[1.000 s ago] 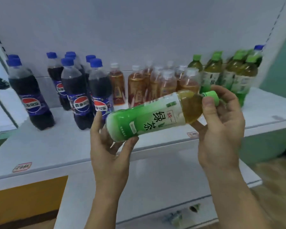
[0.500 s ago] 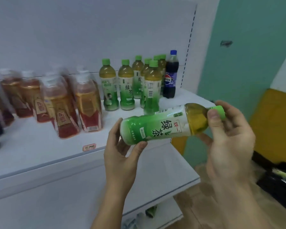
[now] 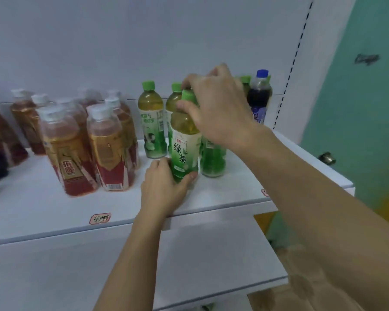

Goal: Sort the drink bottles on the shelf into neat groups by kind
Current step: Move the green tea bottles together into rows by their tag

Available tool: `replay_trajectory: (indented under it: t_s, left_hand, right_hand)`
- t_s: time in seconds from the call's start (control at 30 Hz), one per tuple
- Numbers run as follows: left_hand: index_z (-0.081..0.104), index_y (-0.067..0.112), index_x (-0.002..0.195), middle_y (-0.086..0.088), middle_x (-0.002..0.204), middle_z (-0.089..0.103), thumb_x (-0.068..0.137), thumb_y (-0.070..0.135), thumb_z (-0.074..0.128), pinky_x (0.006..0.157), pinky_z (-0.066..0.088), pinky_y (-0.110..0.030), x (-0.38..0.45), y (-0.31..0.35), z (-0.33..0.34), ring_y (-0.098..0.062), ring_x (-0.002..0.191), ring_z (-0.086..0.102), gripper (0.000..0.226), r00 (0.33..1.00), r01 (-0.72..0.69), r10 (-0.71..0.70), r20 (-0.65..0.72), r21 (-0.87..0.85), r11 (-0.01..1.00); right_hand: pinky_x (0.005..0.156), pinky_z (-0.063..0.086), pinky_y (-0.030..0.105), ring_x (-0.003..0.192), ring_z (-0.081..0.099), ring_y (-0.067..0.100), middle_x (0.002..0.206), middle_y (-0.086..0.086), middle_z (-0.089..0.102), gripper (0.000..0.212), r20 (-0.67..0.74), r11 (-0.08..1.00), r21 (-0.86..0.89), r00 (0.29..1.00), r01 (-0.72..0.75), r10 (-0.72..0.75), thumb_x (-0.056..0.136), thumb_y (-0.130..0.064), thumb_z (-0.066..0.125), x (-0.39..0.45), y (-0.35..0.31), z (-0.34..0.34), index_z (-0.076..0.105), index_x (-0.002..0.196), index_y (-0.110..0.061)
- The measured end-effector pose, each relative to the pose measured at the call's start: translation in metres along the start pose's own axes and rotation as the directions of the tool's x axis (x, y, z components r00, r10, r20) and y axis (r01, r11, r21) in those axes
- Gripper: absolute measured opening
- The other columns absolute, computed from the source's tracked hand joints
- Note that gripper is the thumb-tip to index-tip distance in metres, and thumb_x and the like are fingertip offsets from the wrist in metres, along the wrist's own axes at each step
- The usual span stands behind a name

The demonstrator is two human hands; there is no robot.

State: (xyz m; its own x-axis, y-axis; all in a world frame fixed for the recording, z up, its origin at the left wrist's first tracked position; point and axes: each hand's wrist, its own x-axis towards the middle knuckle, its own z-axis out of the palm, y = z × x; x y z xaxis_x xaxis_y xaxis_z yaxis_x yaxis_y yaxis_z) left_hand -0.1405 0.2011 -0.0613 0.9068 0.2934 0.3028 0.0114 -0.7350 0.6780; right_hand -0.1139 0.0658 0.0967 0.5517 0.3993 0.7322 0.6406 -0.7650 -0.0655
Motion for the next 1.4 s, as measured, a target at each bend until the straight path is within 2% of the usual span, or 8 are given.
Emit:
replay_trajectory:
  t_s: [0.37, 0.47, 0.6, 0.73, 0.83, 1.1, 1.23, 1.4]
  left_hand:
    - [0.067, 0.026, 0.115, 0.006, 0.109, 0.075, 0.082, 0.049, 0.074, 0.083, 0.056, -0.043, 0.021, 0.01, 0.018, -0.019, 0.099, 0.067, 0.04, 0.996, 0.081, -0.08, -0.034, 0.014, 0.997]
    - [0.07, 0.025, 0.109, 0.008, 0.104, 0.076, 0.081, 0.048, 0.077, 0.08, 0.056, -0.041, 0.023, 0.013, 0.02, -0.018, 0.094, 0.068, 0.037, 0.993, 0.096, -0.094, -0.071, 0.025, 0.995]
    - [0.068, 0.024, 0.117, 0.005, 0.11, 0.075, 0.081, 0.051, 0.078, 0.082, 0.055, -0.041, 0.023, 0.015, 0.025, -0.02, 0.098, 0.067, 0.047, 0.992, 0.1, -0.095, -0.087, 0.052, 0.994]
    - [0.058, 0.017, 0.121, -0.001, 0.111, 0.066, 0.081, 0.051, 0.078, 0.08, 0.051, -0.039, 0.006, 0.017, 0.031, -0.019, 0.094, 0.063, 0.056, 0.97, 0.121, -0.11, -0.215, 0.04, 0.992]
    - [0.053, 0.02, 0.096, 0.001, 0.09, 0.061, 0.086, 0.038, 0.072, 0.066, 0.047, -0.039, -0.007, 0.019, 0.032, -0.021, 0.077, 0.06, 0.028, 0.921, 0.1, -0.093, -0.378, -0.001, 0.995]
    - [0.054, 0.031, 0.087, 0.016, 0.082, 0.057, 0.089, 0.022, 0.065, 0.061, 0.049, -0.035, -0.031, 0.038, 0.047, -0.006, 0.073, 0.056, 0.015, 0.963, -0.147, 0.182, -0.201, 0.18, 0.973]
    - [0.057, 0.032, 0.104, 0.018, 0.097, 0.057, 0.09, 0.029, 0.063, 0.069, 0.052, -0.034, -0.048, 0.058, 0.071, -0.008, 0.087, 0.059, 0.015, 0.926, -0.23, 0.231, -0.3, 0.039, 0.972]
    - [0.036, 0.032, 0.15, 0.008, 0.149, 0.037, 0.079, 0.049, 0.079, 0.105, 0.042, -0.014, -0.055, 0.093, 0.09, -0.009, 0.133, 0.046, 0.085, 0.93, -0.345, 0.317, -0.187, -0.145, 0.927]
  right_hand:
    - [0.106, 0.03, 0.052, 0.135, 0.033, 0.026, 0.134, -0.003, 0.055, 0.036, 0.063, 0.998, -0.057, 0.997, -0.035, 0.039, 0.102, -0.041, 0.052, 0.016, 0.025, 0.045, 0.058, 0.135, -0.03]
    - [0.1, 0.038, 0.043, 0.127, 0.044, 0.024, 0.129, 0.002, 0.057, 0.042, -0.273, 0.971, 0.24, 0.96, 0.001, 0.067, 0.092, -0.032, 0.064, -0.003, 0.038, 0.04, 0.061, 0.133, -0.025]
    - [0.092, 0.046, 0.04, 0.105, 0.056, 0.022, 0.111, 0.001, 0.059, 0.03, -0.613, 0.885, 0.464, 0.737, 0.046, 0.284, 0.083, -0.009, 0.065, -0.015, 0.095, 0.047, 0.062, 0.113, -0.006]
    - [0.102, 0.041, 0.025, 0.121, 0.046, 0.021, 0.134, 0.01, 0.047, 0.067, -0.302, 0.672, 0.645, 0.687, -0.363, 0.661, 0.081, -0.022, 0.074, -0.002, 0.177, 0.074, 0.042, 0.138, -0.007]
    - [0.107, 0.039, 0.03, 0.127, 0.051, 0.019, 0.143, 0.005, 0.048, 0.094, 0.009, 0.563, 0.634, 0.734, -0.53, 0.679, 0.075, -0.037, 0.086, 0.002, 0.219, 0.099, 0.031, 0.149, -0.018]
    - [0.106, 0.048, 0.049, 0.117, 0.061, 0.023, 0.125, -0.002, 0.064, 0.078, 0.132, 0.595, 0.563, 0.774, -0.573, 0.619, 0.075, -0.02, 0.088, -0.004, 0.25, 0.101, 0.043, 0.139, -0.02]
    - [0.088, 0.06, 0.05, 0.109, 0.068, 0.014, 0.121, -0.009, 0.065, 0.073, 0.189, 0.351, 0.794, 0.749, -0.497, 0.635, 0.076, -0.019, 0.089, -0.051, 0.226, 0.068, 0.046, 0.135, -0.023]
    - [0.062, 0.062, 0.033, 0.097, 0.071, -0.002, 0.099, -0.029, 0.07, 0.079, 0.259, 0.061, 0.928, 0.756, -0.367, 0.602, 0.074, -0.027, 0.088, -0.12, 0.172, 0.025, 0.043, 0.139, -0.037]
